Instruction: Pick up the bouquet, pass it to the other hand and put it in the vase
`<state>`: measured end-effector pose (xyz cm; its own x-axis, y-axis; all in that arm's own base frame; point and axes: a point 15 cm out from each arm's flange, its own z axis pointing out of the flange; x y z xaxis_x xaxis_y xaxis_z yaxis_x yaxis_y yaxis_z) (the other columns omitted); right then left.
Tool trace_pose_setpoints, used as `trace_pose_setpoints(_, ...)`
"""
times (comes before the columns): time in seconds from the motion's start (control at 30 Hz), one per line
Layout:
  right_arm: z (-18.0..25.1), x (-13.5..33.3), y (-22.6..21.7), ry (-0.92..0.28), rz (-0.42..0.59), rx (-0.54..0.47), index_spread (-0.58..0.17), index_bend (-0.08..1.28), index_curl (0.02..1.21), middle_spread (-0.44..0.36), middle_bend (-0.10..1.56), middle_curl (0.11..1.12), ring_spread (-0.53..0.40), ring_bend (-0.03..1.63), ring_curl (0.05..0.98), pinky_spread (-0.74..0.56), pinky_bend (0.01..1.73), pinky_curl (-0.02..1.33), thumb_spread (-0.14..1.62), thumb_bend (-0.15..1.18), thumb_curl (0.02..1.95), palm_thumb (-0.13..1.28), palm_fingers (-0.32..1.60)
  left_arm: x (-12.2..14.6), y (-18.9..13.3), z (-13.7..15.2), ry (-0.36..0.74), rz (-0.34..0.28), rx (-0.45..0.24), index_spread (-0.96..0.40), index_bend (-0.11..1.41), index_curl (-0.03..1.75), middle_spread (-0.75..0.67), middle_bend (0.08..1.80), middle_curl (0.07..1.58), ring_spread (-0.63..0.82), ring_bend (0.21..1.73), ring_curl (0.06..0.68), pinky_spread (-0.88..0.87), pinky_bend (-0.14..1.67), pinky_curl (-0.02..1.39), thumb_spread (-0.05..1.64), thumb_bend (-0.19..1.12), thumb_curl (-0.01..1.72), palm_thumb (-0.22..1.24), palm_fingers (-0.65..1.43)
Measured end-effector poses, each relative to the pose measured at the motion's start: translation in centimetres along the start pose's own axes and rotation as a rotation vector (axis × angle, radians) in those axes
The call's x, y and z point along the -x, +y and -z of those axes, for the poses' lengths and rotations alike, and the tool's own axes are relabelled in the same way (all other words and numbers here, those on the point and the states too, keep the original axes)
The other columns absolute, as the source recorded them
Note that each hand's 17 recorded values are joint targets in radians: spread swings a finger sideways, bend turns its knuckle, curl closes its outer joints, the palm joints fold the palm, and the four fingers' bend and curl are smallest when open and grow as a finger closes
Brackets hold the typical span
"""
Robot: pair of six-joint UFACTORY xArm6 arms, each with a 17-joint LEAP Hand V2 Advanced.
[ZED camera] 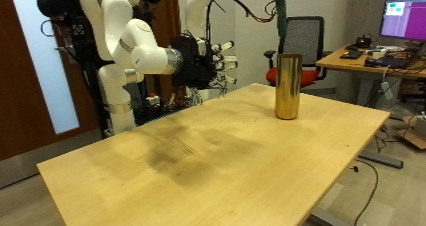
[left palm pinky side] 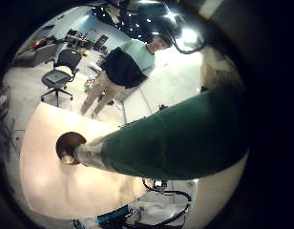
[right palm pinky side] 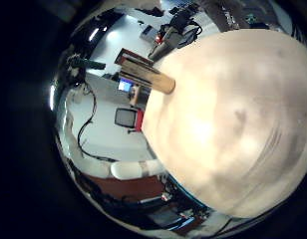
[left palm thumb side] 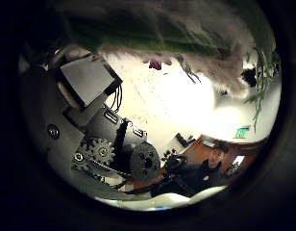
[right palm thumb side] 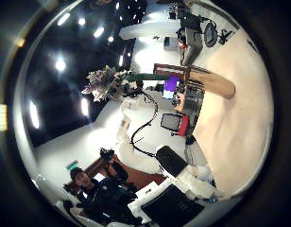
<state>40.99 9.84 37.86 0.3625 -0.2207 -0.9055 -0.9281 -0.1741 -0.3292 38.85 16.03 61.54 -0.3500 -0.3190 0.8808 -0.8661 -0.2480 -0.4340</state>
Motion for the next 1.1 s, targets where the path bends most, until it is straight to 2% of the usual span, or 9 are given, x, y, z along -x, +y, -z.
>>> trace_pose_setpoints(0.3,0.0,0.0,-0.1,0.001,0.004,0.0,-0.396,0.14,0.2,0.098,0.17,0.25,0.189,0.4,0.263,0.4,0.57,0.31,0.98,-0.03,0.36,0.61,-0.05,5.6,-0.6,-0.7,-0.011,0.065,0.002,-0.43,0.18,1.68,-0.65,0.93,1.21,-0.41,1.43,0.601,-0.61,1.1,0.67,0.13,-0.02,0.96,1.18,1.06)
trace_pose_setpoints(0.67,-0.1,-0.2,0.0,-0.002,0.001,0.002,-0.387,0.15,0.22,0.097,0.17,0.25,0.189,0.41,0.266,0.4,0.57,0.31,0.98,-0.03,0.36,0.62,-0.04,9.4,-0.4,-1.7,0.009,0.108,0.013,-0.4,0.18,1.68,-0.65,0.93,1.21,-0.41,1.44,0.602,-0.61,1.11,0.67,0.13,-0.02,0.96,1.17,1.06)
trace_pose_setpoints(0.8,-0.1,-0.5,0.0,-0.004,-0.002,0.004,-0.386,0.15,0.22,0.097,0.17,0.25,0.19,0.42,0.265,0.4,0.56,0.31,0.98,-0.03,0.36,0.62,-0.03,10.5,0.0,-2.1,0.029,0.123,0.014,-0.38,0.17,1.69,-0.64,0.92,1.21,-0.41,1.42,0.602,-0.62,1.1,0.66,0.19,-0.04,0.93,1.09,1.04)
trace_pose_setpoints(0.83,-0.1,-0.5,0.0,-0.004,-0.003,0.004,-0.386,0.15,0.23,0.097,0.17,0.25,0.188,0.41,0.264,0.4,0.57,0.31,0.98,-0.03,0.36,0.62,-0.03,10.7,0.0,-2.1,0.032,0.125,0.014,-0.37,0.17,1.69,-0.64,0.92,1.21,-0.41,1.42,0.601,-0.62,1.11,0.66,0.22,-0.05,0.92,1.05,1.03)
trace_pose_setpoints(0.87,-0.1,-0.5,0.0,-0.004,-0.003,0.004,-0.384,0.15,0.23,0.097,0.17,0.25,0.187,0.42,0.265,0.4,0.57,0.31,0.98,-0.03,0.36,0.62,-0.03,11.0,0.1,-2.0,0.03,0.128,0.014,-0.37,0.16,1.68,-0.64,0.9,1.21,-0.42,1.42,0.6,-0.62,1.14,0.66,0.34,-0.09,0.88,0.94,1.03)
trace_pose_setpoints(0.93,-0.1,-0.5,-0.1,-0.004,-0.002,0.004,-0.382,0.15,0.23,0.091,0.17,0.26,0.184,0.42,0.265,0.4,0.57,0.31,0.98,-0.03,0.36,0.62,-0.03,11.2,0.2,-1.9,0.026,0.131,0.016,-0.35,0.14,1.68,-0.65,0.86,1.22,-0.42,1.42,0.597,-0.63,1.19,0.66,0.48,-0.07,0.81,0.83,0.96)
trace_pose_setpoints(1.0,-0.1,-0.6,-0.2,-0.004,-0.005,0.004,-0.382,0.15,0.23,0.09,0.17,0.26,0.184,0.42,0.265,0.4,0.57,0.31,0.98,-0.03,0.36,0.62,-0.03,11.1,0.4,-1.7,0.013,0.132,0.019,-0.34,0.14,1.67,-0.65,0.84,1.23,-0.42,1.42,0.593,-0.63,1.21,0.66,0.55,-0.06,0.78,0.78,0.94)
trace_pose_setpoints(1.07,-0.1,-0.7,-0.2,-0.005,-0.006,0.004,-0.382,0.15,0.23,0.089,0.17,0.26,0.183,0.42,0.265,0.4,0.57,0.31,0.98,-0.03,0.36,0.63,-0.03,11.4,0.7,-1.7,-0.002,0.137,0.032,-0.32,0.15,1.63,-0.64,0.84,1.24,-0.45,1.36,0.569,-0.64,1.12,0.63,0.76,-0.07,0.64,0.59,0.68)
trace_pose_setpoints(1.1,-0.1,-0.7,-0.2,-0.005,-0.005,0.005,-0.381,0.16,0.24,0.089,0.17,0.26,0.183,0.42,0.265,0.41,0.57,0.31,0.98,-0.03,0.36,0.63,-0.03,11.6,0.8,-1.7,-0.009,0.139,0.039,-0.31,0.15,1.61,-0.64,0.86,1.22,-0.46,1.33,0.55,-0.64,1.06,0.61,0.83,-0.06,0.59,0.55,0.64)
